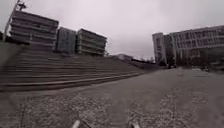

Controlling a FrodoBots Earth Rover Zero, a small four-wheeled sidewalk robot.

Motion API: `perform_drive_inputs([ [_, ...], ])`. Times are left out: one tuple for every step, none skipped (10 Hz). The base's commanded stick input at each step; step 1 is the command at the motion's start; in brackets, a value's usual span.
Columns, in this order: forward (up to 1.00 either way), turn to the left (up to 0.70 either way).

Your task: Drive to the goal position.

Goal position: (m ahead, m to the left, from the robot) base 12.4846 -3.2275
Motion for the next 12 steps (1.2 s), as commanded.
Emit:
perform_drive_inputs([
  [0.7,-0.18],
  [0.7,0.0],
  [0.7,0.0],
  [0.7,0.0],
  [0.7,0.0],
  [0.7,0.0],
  [0.7,0.0],
  [0.7,0.0],
  [0.7,0.0],
  [0.7,0.0],
  [0.7,0.0],
  [0.7,0.0],
])
